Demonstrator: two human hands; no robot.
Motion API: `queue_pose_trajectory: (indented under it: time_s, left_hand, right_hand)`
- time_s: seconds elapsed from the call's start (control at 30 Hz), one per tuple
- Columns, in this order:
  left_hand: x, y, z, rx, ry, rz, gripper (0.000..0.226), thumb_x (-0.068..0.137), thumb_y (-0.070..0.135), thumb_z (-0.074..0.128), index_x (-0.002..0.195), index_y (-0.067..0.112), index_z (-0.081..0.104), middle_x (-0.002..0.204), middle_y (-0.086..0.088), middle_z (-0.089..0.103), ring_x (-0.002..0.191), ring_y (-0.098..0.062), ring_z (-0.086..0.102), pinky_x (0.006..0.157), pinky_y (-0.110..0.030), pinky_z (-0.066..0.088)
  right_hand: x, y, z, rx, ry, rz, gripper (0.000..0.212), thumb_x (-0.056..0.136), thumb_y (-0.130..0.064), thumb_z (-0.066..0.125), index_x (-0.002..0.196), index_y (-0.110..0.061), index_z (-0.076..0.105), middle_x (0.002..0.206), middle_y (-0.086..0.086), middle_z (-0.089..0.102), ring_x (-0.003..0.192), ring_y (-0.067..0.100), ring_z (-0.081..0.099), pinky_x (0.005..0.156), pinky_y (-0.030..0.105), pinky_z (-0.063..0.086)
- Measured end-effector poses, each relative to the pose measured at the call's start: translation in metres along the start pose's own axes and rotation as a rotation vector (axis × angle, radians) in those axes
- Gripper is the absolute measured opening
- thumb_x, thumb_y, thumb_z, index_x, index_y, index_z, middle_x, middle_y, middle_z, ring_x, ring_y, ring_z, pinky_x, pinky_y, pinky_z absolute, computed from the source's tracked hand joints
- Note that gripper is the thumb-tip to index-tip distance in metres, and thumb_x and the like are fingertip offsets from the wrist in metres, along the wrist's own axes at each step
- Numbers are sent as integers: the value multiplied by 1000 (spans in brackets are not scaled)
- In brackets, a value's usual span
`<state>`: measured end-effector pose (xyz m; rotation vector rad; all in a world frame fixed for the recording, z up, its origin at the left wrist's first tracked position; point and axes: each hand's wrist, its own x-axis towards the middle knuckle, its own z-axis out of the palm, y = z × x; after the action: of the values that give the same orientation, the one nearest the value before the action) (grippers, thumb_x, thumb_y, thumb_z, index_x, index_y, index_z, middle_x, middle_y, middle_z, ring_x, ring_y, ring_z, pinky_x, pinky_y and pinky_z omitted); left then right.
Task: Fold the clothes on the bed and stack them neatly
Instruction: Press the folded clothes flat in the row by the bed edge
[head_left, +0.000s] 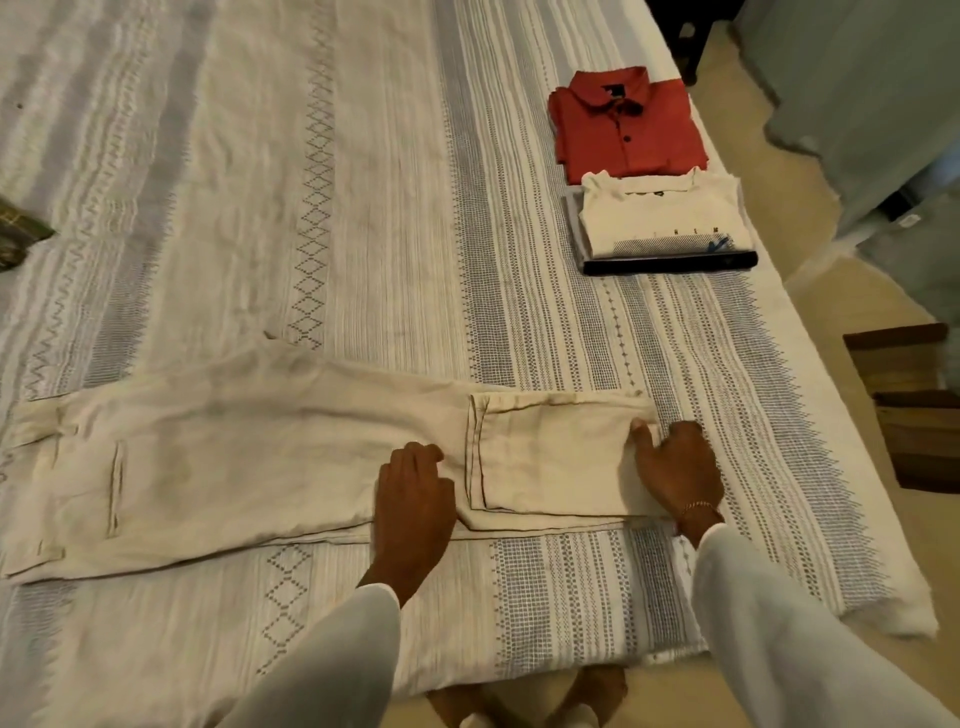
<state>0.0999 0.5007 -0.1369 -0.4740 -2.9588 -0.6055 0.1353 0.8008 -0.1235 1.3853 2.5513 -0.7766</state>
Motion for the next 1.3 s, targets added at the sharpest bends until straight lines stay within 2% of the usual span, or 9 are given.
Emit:
queue_pose_trajectory:
  time_s: [0.1,0.27,0.4,0.6,0.7,0.87,1.0,1.13,1.3]
  left_hand:
    - [-14,-32,-6,14,-101,142,18,76,18,62,93,13,57,89,-2,54,77,-21,48,67,-35,45]
    - [-20,-62,-16,17,-196,295,24,82,35,64,93,14,63,89,-1,57,77,-20,50,64,-32,44]
    - [-11,-57,-19,104,-168,470,21,91,24,49,80,12,62,75,-5,56,65,-24,51,55,-35,43]
    - [-17,-38,-23,154,-186,576,8,84,14,64,79,11,58,74,-5,52,66,-24,48,55,-37,42]
    - [-21,-20,-20,138,-212,506,11,84,21,63,87,10,61,81,-6,56,73,-25,53,62,-37,45]
    - [-22,-12,-23,103,-257,138,47,93,41,54,128,9,56,128,-12,57,116,-31,53,95,-47,50]
    - [-36,-33,-30,130,-271,148,41,82,35,69,113,12,56,117,-8,56,102,-26,54,83,-39,51]
    - [-41,-44,-29,268,-236,194,26,88,27,47,97,11,65,93,-6,57,80,-24,53,67,-38,48]
    - [-37,-52,-35,211,-211,310,23,94,24,45,95,10,64,87,-5,57,75,-24,52,62,-37,47]
  right_hand:
    - [13,2,-4,-27,-91,-72,51,101,-51,47,105,-2,59,109,24,68,100,42,63,80,41,49]
    - [9,-4,-8,-68,15,-228,40,106,-45,35,112,-6,43,94,27,65,80,42,61,65,38,39]
    - [17,-11,-14,-83,65,-329,37,106,-46,33,110,-10,39,85,22,60,71,37,55,61,39,41]
    - [44,-15,-38,-134,127,-397,44,106,-50,27,114,-9,38,86,27,61,72,41,58,63,41,42]
    - [52,-7,-43,-194,109,-383,46,105,-52,26,114,-9,39,95,31,63,81,48,63,64,43,42]
    - [58,-1,-45,-197,90,-370,41,106,-48,29,111,-9,39,96,31,63,84,48,63,66,43,41]
    - [71,15,-56,-184,93,-367,41,105,-49,29,110,-10,38,97,33,63,85,49,62,68,46,45]
    - [77,22,-65,-191,77,-361,42,105,-48,31,110,-8,38,97,36,62,85,51,62,67,46,43]
    - [79,24,-64,-195,57,-347,42,105,-49,32,110,-8,39,99,36,61,87,51,61,69,47,45]
